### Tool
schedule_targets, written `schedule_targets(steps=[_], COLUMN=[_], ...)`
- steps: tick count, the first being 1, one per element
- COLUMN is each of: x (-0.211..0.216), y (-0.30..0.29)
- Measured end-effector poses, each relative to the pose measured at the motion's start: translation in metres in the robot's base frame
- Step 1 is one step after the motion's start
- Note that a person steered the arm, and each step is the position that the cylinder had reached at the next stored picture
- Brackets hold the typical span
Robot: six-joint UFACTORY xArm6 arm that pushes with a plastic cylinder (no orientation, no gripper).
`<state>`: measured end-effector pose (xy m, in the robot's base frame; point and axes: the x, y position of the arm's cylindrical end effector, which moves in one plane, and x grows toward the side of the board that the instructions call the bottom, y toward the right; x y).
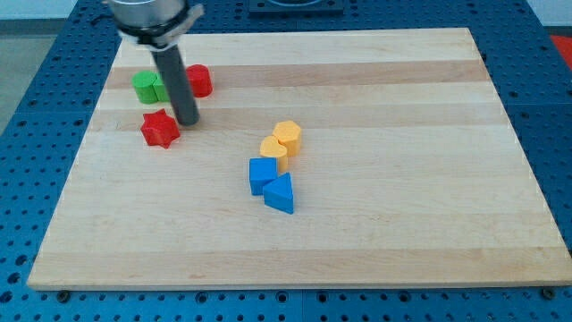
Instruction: Push the red circle to the red star
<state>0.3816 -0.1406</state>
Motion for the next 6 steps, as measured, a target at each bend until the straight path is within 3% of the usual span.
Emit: schedule_targets(steps=[2,3,4,6], x=[-0.092,-0.124,-0.120,-0.048], y=[0.092,0.071,0.023,-0.027])
